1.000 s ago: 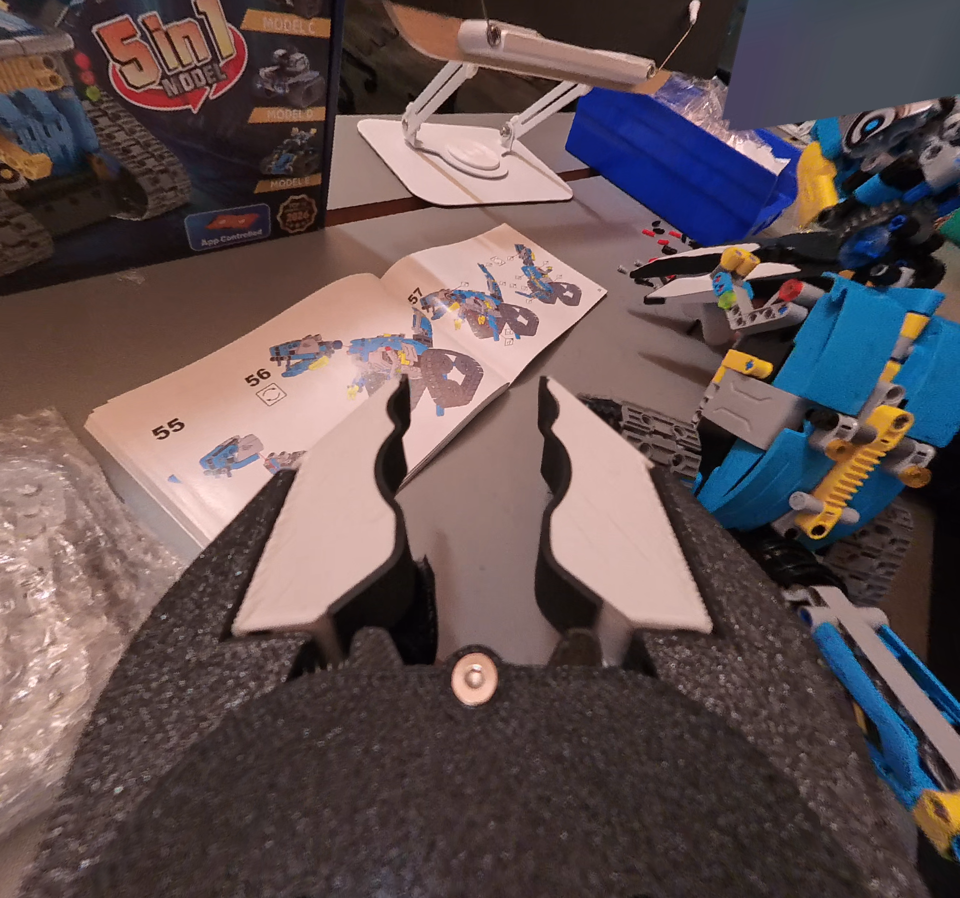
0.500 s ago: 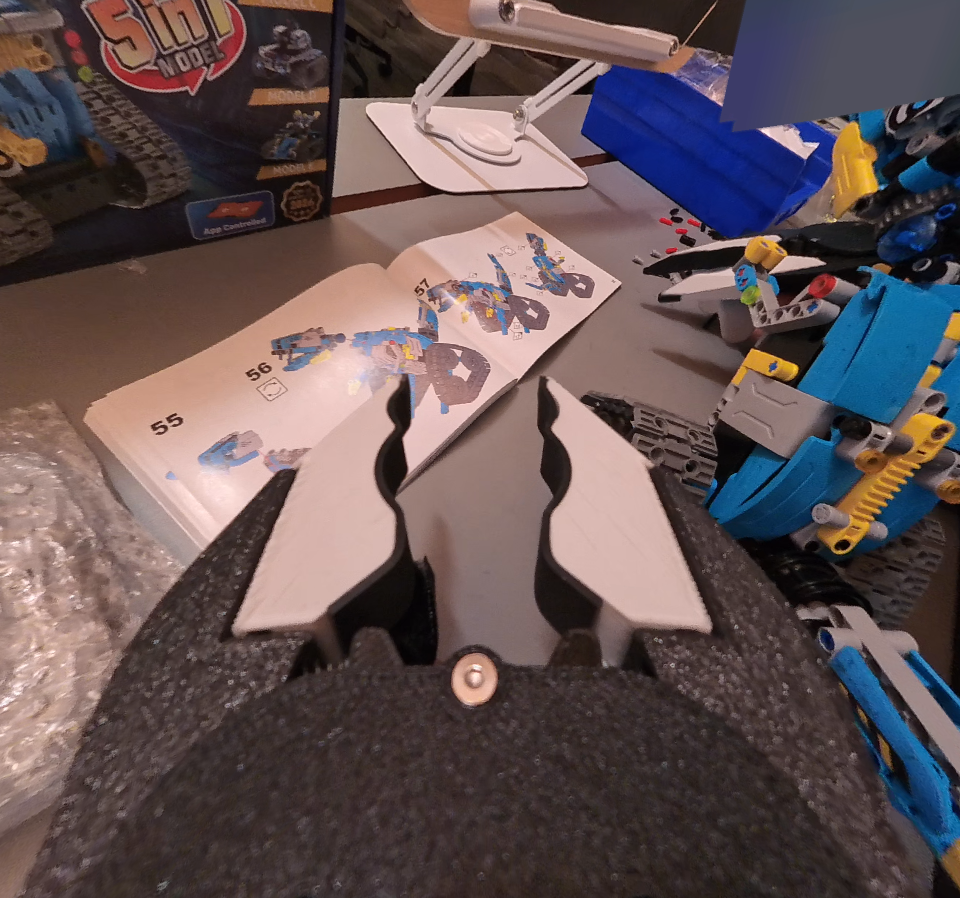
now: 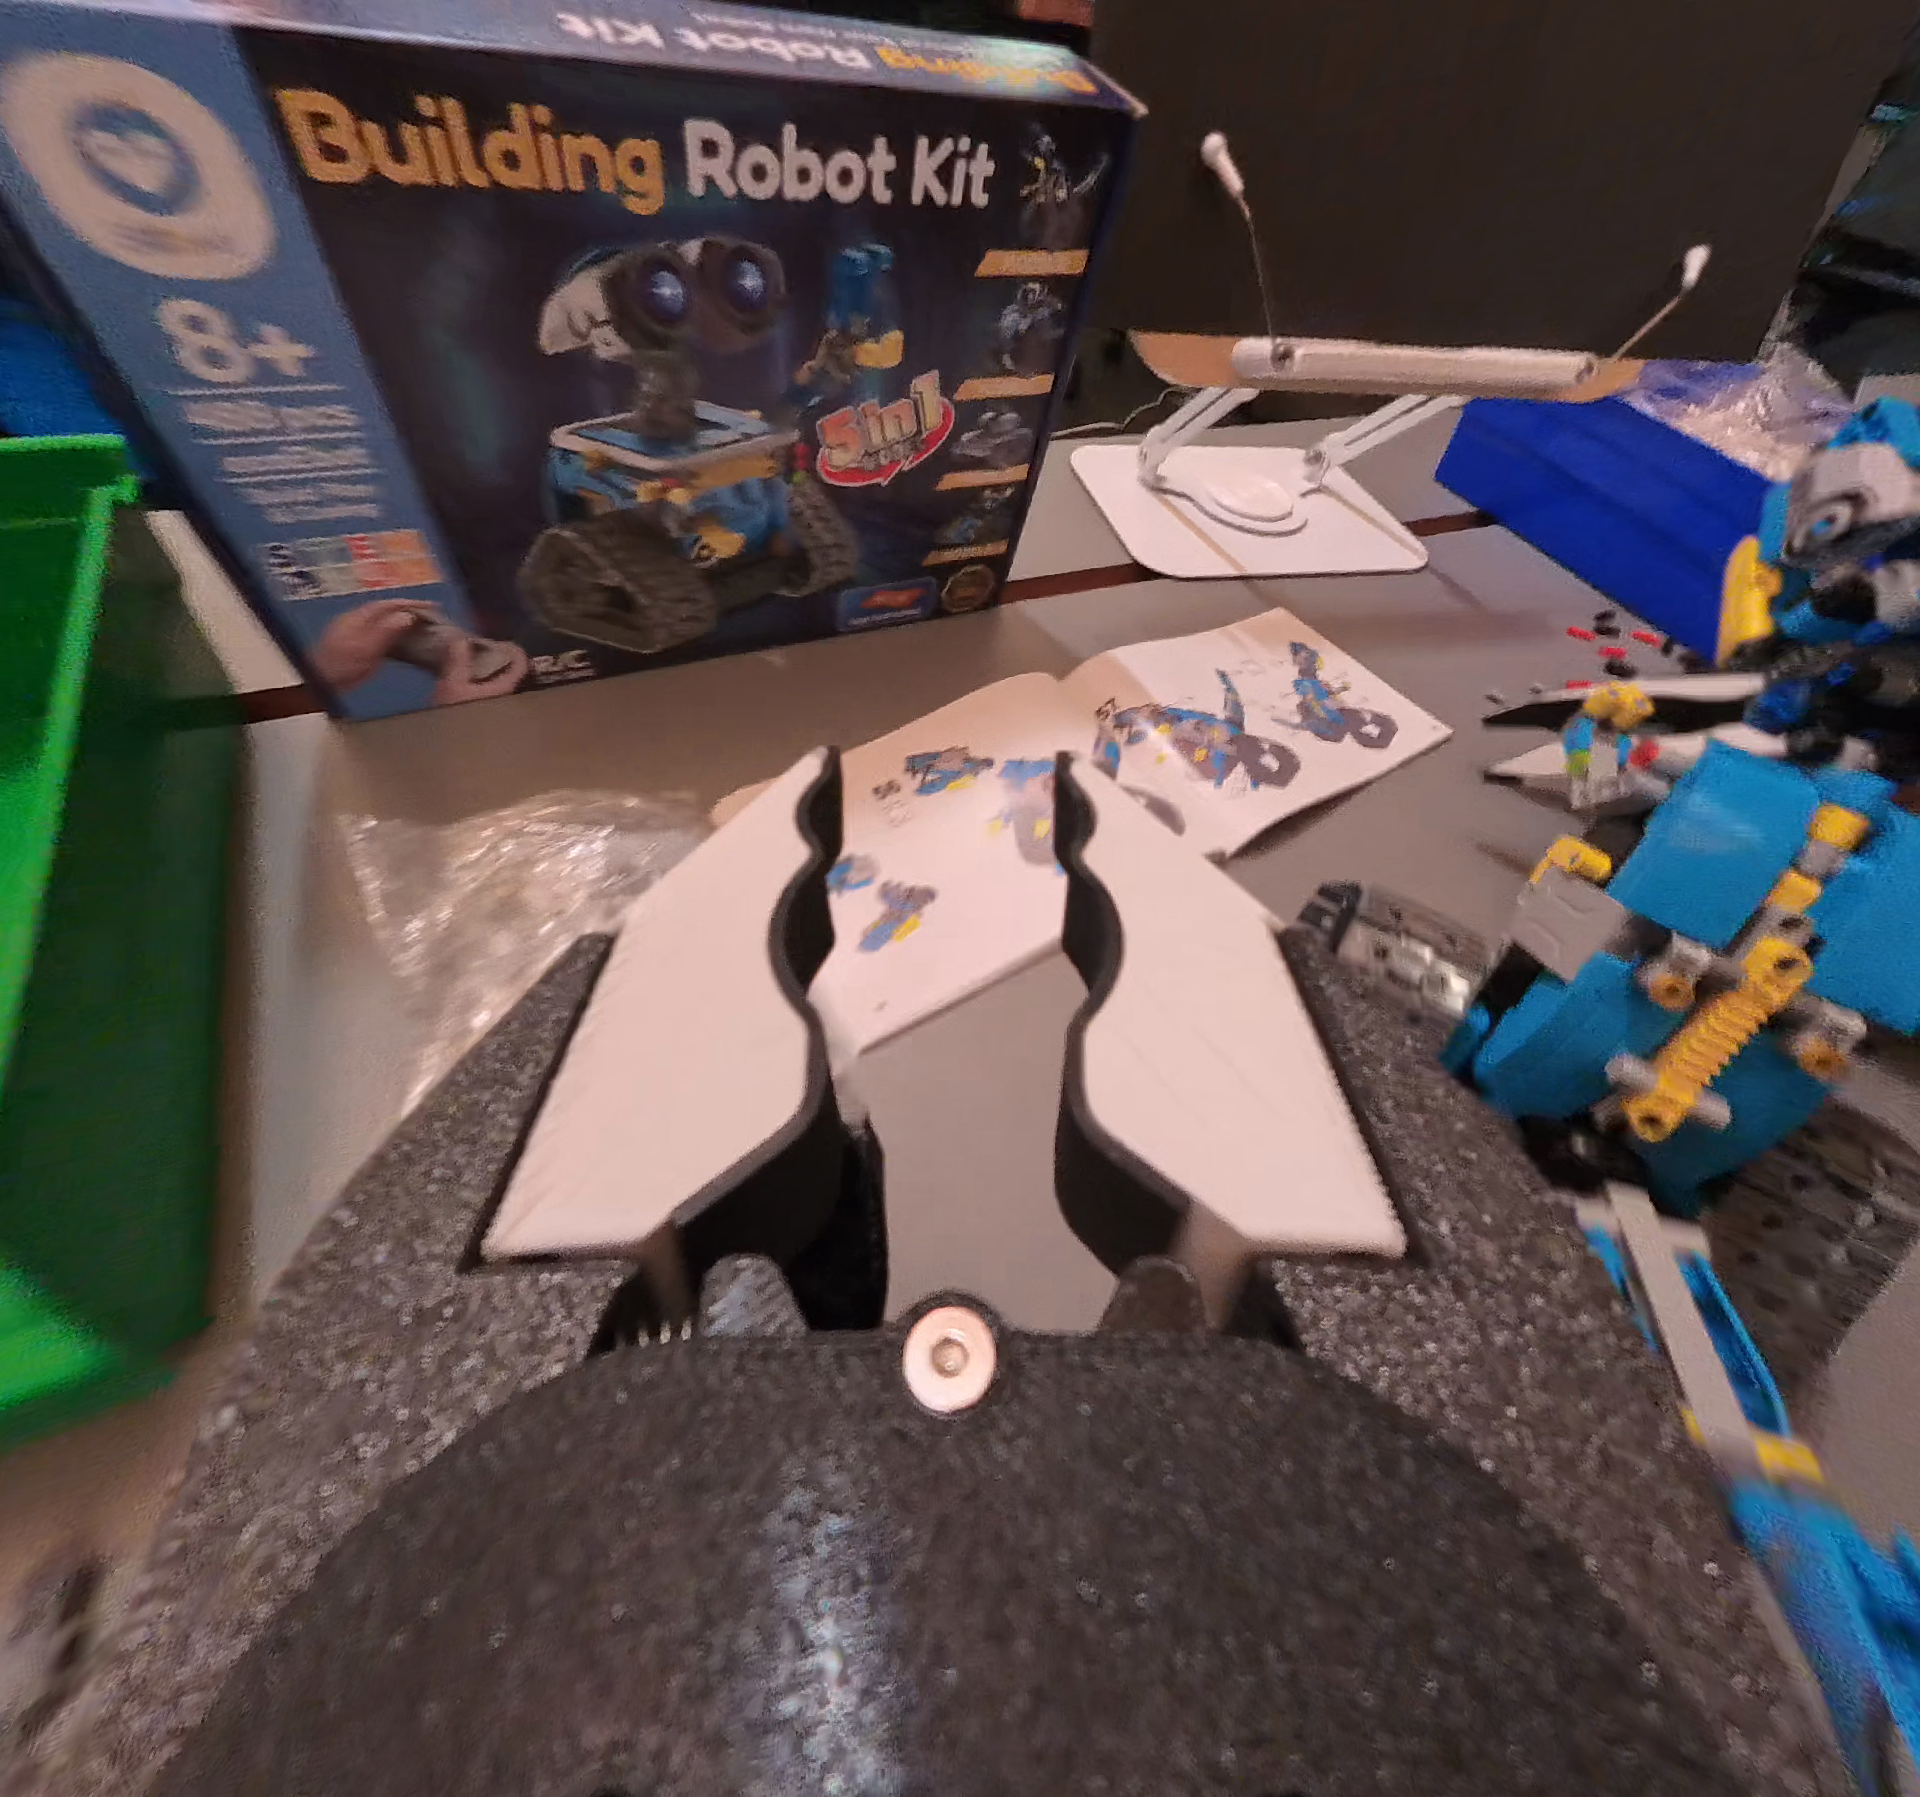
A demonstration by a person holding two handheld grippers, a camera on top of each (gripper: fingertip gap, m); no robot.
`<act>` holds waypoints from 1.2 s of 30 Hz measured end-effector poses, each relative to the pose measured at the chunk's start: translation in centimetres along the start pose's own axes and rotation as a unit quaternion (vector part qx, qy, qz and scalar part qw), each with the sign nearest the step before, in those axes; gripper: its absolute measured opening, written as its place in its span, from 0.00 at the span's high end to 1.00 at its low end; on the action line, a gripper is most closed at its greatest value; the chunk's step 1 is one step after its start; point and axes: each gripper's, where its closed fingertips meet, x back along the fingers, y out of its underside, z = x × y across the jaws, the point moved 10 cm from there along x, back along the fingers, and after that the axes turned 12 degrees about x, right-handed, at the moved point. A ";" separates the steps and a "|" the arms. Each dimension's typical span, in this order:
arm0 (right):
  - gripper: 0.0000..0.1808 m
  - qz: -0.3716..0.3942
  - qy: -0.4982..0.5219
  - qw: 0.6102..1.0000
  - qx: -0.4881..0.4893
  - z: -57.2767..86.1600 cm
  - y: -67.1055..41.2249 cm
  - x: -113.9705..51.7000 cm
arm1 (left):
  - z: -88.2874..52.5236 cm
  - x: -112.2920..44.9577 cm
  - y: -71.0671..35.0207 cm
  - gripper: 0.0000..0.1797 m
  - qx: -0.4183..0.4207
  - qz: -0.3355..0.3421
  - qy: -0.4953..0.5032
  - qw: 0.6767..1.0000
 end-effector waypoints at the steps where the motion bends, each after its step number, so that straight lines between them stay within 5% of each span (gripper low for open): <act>1: 0.70 0.009 0.006 1.000 -0.002 0.0 -0.2 0.3 | -0.2 1.4 0.0 0.80 -0.006 -0.008 -0.004 1.000; 11: 0.73 0.132 0.082 0.983 0.093 -5.6 -4.6 9.5 | -6.2 17.3 6.6 0.72 0.023 -0.128 -0.230 0.964; 17: 0.78 0.239 -0.119 0.944 0.192 -17.5 -8.7 15.2 | -7.4 20.5 12.7 0.71 0.096 -0.155 -0.212 0.960; 25: 0.75 0.139 -0.359 0.900 0.205 -34.2 -8.8 6.4 | -8.3 17.2 12.7 0.71 0.052 -0.128 -0.132 0.982; 32: 0.73 0.080 -0.334 0.901 0.267 -41.3 -5.3 0.0 | -12.1 11.7 11.2 0.61 -0.054 -0.200 -0.021 0.978; 36: 0.74 0.061 -0.349 0.898 0.261 -42.4 -4.7 -1.7 | -13.4 10.1 10.9 0.65 -0.087 -0.258 0.004 0.962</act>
